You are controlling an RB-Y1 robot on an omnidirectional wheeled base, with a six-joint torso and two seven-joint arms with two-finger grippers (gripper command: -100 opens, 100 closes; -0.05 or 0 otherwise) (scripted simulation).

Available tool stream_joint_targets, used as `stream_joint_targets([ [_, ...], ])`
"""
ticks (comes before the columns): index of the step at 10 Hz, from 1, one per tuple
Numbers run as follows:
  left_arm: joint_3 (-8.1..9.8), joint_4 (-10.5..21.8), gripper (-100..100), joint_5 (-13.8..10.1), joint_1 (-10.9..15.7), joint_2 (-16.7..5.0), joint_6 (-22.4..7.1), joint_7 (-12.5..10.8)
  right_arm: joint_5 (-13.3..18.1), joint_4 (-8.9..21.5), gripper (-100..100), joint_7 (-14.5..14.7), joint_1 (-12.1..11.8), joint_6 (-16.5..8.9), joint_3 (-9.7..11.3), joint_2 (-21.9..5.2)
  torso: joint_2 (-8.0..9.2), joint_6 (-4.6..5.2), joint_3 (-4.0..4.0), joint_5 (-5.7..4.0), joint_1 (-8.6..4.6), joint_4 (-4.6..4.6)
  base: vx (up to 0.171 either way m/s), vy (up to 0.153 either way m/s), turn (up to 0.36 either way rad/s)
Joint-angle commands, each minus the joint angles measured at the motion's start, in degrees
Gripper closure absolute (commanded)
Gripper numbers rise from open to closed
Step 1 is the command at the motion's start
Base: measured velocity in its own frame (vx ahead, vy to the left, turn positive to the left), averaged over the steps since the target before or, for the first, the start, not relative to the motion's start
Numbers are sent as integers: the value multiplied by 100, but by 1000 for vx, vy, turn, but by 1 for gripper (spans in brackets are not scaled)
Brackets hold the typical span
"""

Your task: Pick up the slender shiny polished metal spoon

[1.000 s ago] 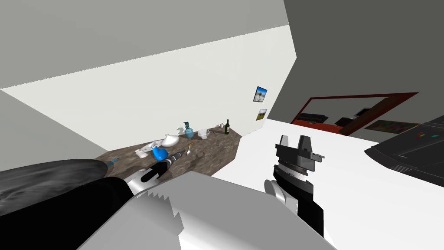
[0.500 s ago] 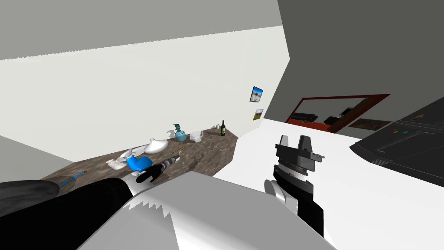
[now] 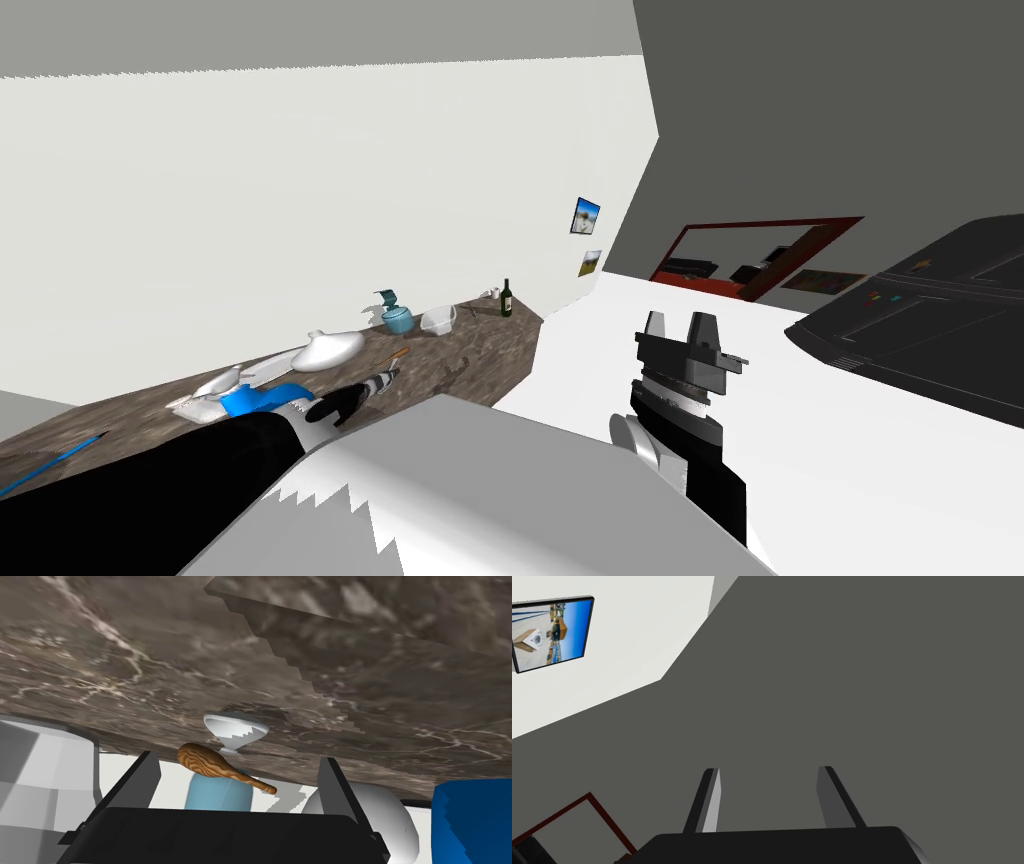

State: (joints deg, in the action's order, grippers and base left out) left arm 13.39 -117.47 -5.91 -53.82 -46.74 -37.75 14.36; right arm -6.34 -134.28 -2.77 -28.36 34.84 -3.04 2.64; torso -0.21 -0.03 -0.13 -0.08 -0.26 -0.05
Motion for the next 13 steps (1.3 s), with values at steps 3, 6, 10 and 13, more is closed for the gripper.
stream_joint_targets([
  [3,8,296,-100,142,-103,-86,278,-247,0,0,0,0,1,0,0,0,27,-1,15,4,17,6,30,-21,-8],
  [6,10,682,-100,294,-198,-164,690,-497,0,0,0,0,0,0,0,0,7,-1,5,0,-1,2,73,-54,-11],
  [10,15,1237,-100,598,-389,-319,1347,-995,0,0,0,0,0,0,0,0,17,-1,10,2,8,4,52,-36,-12],
  [13,17,1613,-100,750,-484,-397,1745,-1247,0,0,0,0,1,0,0,0,23,0,13,2,10,5,38,-37,-9],
])
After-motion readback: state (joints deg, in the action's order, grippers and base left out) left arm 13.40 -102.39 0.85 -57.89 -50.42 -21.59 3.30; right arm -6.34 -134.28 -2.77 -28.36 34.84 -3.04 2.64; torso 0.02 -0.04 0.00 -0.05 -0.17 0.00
